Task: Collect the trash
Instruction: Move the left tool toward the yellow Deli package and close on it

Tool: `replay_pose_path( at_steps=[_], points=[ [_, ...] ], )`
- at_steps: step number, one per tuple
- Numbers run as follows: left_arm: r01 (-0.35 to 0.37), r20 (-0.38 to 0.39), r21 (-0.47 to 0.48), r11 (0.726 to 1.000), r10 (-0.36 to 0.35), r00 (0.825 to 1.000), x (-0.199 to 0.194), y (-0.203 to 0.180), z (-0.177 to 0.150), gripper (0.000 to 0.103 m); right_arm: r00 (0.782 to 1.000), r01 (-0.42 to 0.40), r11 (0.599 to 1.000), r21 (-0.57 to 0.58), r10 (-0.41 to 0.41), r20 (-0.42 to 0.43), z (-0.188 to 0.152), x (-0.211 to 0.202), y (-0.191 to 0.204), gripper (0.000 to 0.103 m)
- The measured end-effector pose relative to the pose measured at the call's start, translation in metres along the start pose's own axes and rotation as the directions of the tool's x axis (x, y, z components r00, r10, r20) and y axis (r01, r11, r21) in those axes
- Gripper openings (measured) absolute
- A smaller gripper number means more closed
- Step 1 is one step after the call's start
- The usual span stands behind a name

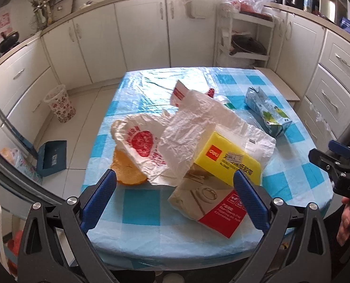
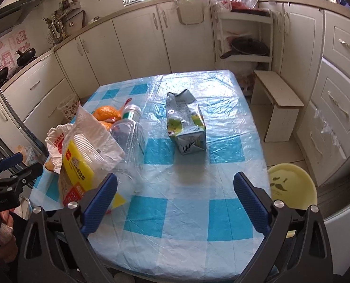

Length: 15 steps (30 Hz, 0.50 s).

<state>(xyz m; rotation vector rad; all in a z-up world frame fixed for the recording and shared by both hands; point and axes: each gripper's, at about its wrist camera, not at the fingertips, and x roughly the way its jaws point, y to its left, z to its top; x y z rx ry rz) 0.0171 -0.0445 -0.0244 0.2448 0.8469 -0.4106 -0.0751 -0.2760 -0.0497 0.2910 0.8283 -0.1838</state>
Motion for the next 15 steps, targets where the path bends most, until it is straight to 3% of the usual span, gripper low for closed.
replay_pose_path(
  at_steps=[6, 12, 13, 14, 15],
  points=[
    [0.053, -0.017, 0.105, 0.993, -0.051, 0.999, 0.018, -0.025, 0.005, 0.095, 0.999, -0.030, 1.000, -0.006, 0.030, -0.018, 0.014, 0.011, -0.006, 0.090],
    [0.052, -0.055, 0.166, 0.985, -0.043, 0.998, 0.038, -0.046, 0.007, 0.095, 0.991, -0.104, 0.994, 0.029, 0.106, -0.081, 0.010, 0.027, -0.007, 0.080],
    [0.041, -0.058, 0.177, 0.983, -0.031, 0.998, 0.040, -0.050, 0.007, 0.087, 0.991, -0.108, 0.994, 0.025, 0.110, -0.081, 0.010, 0.028, -0.005, 0.080],
    [0.027, -0.063, 0.189, 0.982, -0.015, 0.998, 0.042, -0.052, 0.007, 0.065, 0.991, -0.109, 0.994, 0.020, 0.110, -0.079, 0.010, 0.028, -0.004, 0.080],
    [0.025, -0.080, 0.192, 0.981, -0.010, 0.997, 0.045, -0.053, 0.007, 0.054, 0.991, -0.108, 0.994, 0.019, 0.109, -0.078, 0.011, 0.030, -0.004, 0.080]
  ],
)
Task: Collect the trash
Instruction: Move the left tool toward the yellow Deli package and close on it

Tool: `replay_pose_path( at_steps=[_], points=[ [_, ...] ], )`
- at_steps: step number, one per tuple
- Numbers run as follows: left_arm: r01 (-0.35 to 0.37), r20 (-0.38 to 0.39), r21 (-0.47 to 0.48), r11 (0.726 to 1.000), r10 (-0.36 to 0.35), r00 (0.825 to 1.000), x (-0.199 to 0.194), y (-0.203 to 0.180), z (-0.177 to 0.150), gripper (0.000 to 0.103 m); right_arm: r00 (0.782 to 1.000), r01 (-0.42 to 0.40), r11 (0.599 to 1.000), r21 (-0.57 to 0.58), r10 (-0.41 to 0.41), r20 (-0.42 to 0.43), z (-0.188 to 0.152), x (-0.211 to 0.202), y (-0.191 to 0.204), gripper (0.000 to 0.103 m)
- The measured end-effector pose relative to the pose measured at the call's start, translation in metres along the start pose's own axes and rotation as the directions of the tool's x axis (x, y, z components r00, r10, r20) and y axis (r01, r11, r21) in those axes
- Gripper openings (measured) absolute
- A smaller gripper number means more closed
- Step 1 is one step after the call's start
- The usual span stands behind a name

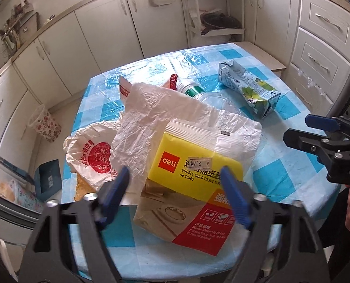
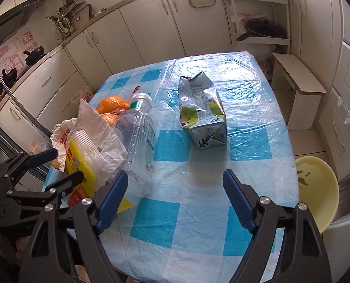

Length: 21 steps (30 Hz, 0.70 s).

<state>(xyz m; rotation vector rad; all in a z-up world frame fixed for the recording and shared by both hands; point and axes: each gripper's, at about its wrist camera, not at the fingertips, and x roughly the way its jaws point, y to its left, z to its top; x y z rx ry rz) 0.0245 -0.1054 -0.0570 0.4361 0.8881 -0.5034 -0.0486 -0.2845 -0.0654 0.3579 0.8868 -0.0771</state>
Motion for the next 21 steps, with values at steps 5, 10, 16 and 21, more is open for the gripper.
replay_pose_path(
  at_steps=[5, 10, 16, 21],
  points=[
    [0.075, -0.031, -0.024, 0.997, -0.076, 0.997, -0.001, 0.008, -0.005, 0.008, 1.000, -0.019, 1.000, 0.020, 0.019, -0.015, 0.000, 0.007, 0.003, 0.080],
    [0.189, -0.024, -0.101, 0.977, -0.192, 0.981, -0.013, 0.034, -0.015, 0.005, 0.999, -0.039, 0.999, -0.005, 0.039, -0.036, -0.005, 0.010, 0.013, 0.080],
    [0.198, -0.032, -0.230, 0.953, -0.210, 0.977, -0.011, 0.073, -0.037, 0.079, 0.998, -0.053, 0.998, 0.025, 0.054, -0.031, -0.005, 0.008, 0.007, 0.080],
    [0.197, -0.089, -0.303, 0.933, -0.233, 0.968, 0.013, 0.082, -0.042, 0.081, 0.997, -0.071, 0.997, 0.031, 0.072, -0.034, -0.006, 0.009, 0.010, 0.080]
  ],
)
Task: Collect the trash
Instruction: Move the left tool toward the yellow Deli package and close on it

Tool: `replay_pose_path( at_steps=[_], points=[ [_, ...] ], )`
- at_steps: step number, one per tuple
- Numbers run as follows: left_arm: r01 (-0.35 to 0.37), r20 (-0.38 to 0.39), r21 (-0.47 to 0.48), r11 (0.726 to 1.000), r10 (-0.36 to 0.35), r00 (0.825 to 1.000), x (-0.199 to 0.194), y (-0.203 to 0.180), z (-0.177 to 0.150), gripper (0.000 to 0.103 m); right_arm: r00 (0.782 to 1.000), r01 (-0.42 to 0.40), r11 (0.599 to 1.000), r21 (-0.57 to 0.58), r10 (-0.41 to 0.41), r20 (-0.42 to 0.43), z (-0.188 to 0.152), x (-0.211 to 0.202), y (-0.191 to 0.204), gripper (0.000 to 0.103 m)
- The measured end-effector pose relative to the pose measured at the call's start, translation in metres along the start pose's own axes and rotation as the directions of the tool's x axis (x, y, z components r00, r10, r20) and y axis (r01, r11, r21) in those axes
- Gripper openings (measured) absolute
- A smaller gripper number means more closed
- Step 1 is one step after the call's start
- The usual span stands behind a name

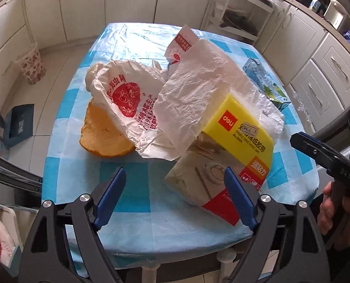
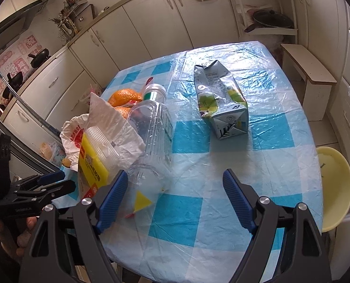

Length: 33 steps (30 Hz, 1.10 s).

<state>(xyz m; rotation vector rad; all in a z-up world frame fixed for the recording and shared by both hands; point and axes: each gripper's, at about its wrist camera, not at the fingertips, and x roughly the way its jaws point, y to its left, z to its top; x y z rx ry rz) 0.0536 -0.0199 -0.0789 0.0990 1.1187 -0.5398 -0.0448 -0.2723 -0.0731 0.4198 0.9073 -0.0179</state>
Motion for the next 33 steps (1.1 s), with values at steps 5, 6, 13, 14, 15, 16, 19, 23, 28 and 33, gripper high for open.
replay_pose_path(
  at_steps=[5, 6, 13, 14, 15, 16, 19, 23, 28, 33],
  points=[
    [0.002, -0.051, 0.040, 0.999, 0.000, 0.999, 0.020, -0.014, -0.005, 0.074, 1.000, -0.001, 1.000, -0.022, 0.000, -0.004, -0.003, 0.000, 0.005, 0.080],
    [-0.004, -0.052, 0.053, 0.999, 0.006, 0.999, 0.020, -0.017, -0.006, 0.066, 1.000, -0.004, 1.000, -0.020, 0.003, -0.004, -0.003, -0.001, 0.006, 0.080],
    [0.071, -0.078, 0.052, 0.996, -0.067, 0.995, 0.017, -0.017, -0.014, 0.000, 0.999, -0.008, 0.999, -0.050, 0.006, -0.034, -0.008, 0.006, 0.017, 0.080],
    [0.087, -0.072, 0.050, 0.995, -0.084, 0.994, 0.015, -0.016, -0.014, 0.000, 0.999, -0.007, 0.998, -0.057, 0.004, -0.040, -0.010, 0.007, 0.018, 0.080],
    [0.094, -0.060, 0.052, 0.994, -0.091, 0.994, 0.011, -0.015, -0.015, 0.000, 0.999, -0.004, 0.998, -0.064, 0.002, -0.045, -0.011, 0.008, 0.019, 0.080],
    [0.088, -0.050, 0.058, 0.994, -0.085, 0.995, 0.008, -0.015, -0.015, 0.000, 0.999, 0.001, 0.998, -0.070, -0.004, -0.049, -0.012, 0.010, 0.021, 0.080],
    [0.118, -0.071, 0.016, 0.993, -0.117, 0.991, 0.010, -0.008, -0.013, 0.003, 0.998, 0.011, 0.997, -0.080, -0.016, -0.057, -0.013, 0.013, 0.021, 0.080],
    [0.058, -0.050, -0.038, 0.998, -0.060, 0.997, 0.011, 0.004, -0.012, 0.079, 0.997, 0.043, 0.993, -0.114, -0.050, -0.064, -0.015, 0.016, 0.024, 0.080],
    [-0.007, 0.015, -0.054, 0.999, 0.008, 1.000, 0.006, 0.011, -0.005, 0.089, 0.995, 0.056, 0.986, -0.160, -0.067, -0.068, -0.018, 0.020, 0.032, 0.080],
    [0.038, -0.030, -0.015, 0.999, -0.039, 0.999, 0.025, -0.003, -0.001, 0.089, 0.994, 0.067, 0.977, -0.202, -0.083, -0.072, -0.023, 0.026, 0.040, 0.080]
  ],
)
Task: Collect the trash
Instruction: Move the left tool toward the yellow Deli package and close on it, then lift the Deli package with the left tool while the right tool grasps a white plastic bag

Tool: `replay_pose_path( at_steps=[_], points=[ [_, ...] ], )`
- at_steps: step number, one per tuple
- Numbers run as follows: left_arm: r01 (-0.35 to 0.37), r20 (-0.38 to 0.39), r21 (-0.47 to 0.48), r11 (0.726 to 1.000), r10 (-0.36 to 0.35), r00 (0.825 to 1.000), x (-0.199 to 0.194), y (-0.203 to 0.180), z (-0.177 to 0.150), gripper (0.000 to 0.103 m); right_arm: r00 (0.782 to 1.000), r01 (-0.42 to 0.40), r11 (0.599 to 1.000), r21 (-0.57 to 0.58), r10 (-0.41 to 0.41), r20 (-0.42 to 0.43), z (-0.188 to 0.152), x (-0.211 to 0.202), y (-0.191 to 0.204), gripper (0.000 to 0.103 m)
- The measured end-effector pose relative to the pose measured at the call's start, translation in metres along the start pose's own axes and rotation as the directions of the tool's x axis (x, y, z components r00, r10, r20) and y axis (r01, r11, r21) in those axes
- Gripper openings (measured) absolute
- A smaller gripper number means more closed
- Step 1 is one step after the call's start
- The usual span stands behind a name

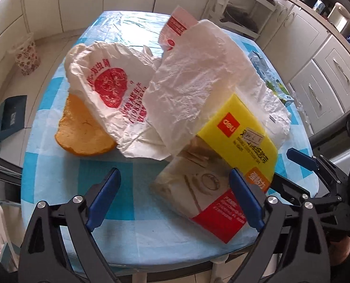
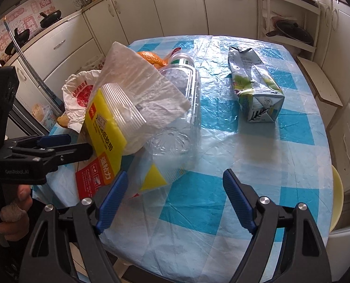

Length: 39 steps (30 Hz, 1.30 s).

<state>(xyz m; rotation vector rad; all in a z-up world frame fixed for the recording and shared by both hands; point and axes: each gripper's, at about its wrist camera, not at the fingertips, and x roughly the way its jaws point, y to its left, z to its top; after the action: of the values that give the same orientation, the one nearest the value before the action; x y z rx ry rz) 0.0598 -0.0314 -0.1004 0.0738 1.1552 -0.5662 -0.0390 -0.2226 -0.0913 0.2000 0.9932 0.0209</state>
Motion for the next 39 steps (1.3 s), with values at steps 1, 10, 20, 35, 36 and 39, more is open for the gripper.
replay_pose_path(
  at_steps=[1, 10, 20, 35, 36, 39],
  points=[
    [0.002, -0.010, 0.019, 1.000, -0.001, 1.000, 0.001, -0.009, 0.002, 0.086, 1.000, 0.003, 1.000, -0.008, -0.003, -0.002, 0.000, 0.001, 0.001, 0.080],
    [-0.008, -0.067, 0.049, 0.999, 0.011, 0.998, -0.006, -0.012, -0.015, 0.005, 1.000, 0.009, 1.000, -0.027, -0.009, -0.016, -0.004, 0.005, 0.004, 0.080],
    [-0.017, -0.041, 0.079, 0.997, 0.020, 0.999, -0.017, -0.013, -0.013, 0.043, 0.999, 0.030, 0.999, -0.040, -0.032, -0.036, -0.007, 0.013, 0.009, 0.080],
    [0.071, -0.032, -0.012, 0.997, -0.071, 0.997, -0.004, -0.008, -0.004, 0.042, 0.999, 0.021, 0.998, -0.057, -0.024, -0.038, -0.008, 0.014, 0.016, 0.080],
    [0.069, -0.041, -0.002, 0.998, -0.069, 0.997, -0.003, -0.011, -0.007, 0.037, 0.999, 0.021, 0.998, -0.055, -0.023, -0.038, -0.008, 0.014, 0.017, 0.080],
    [0.058, -0.044, 0.016, 0.998, -0.057, 0.997, -0.005, -0.017, -0.012, 0.020, 0.999, 0.015, 0.998, -0.060, -0.018, -0.040, -0.007, 0.015, 0.017, 0.080]
  ],
)
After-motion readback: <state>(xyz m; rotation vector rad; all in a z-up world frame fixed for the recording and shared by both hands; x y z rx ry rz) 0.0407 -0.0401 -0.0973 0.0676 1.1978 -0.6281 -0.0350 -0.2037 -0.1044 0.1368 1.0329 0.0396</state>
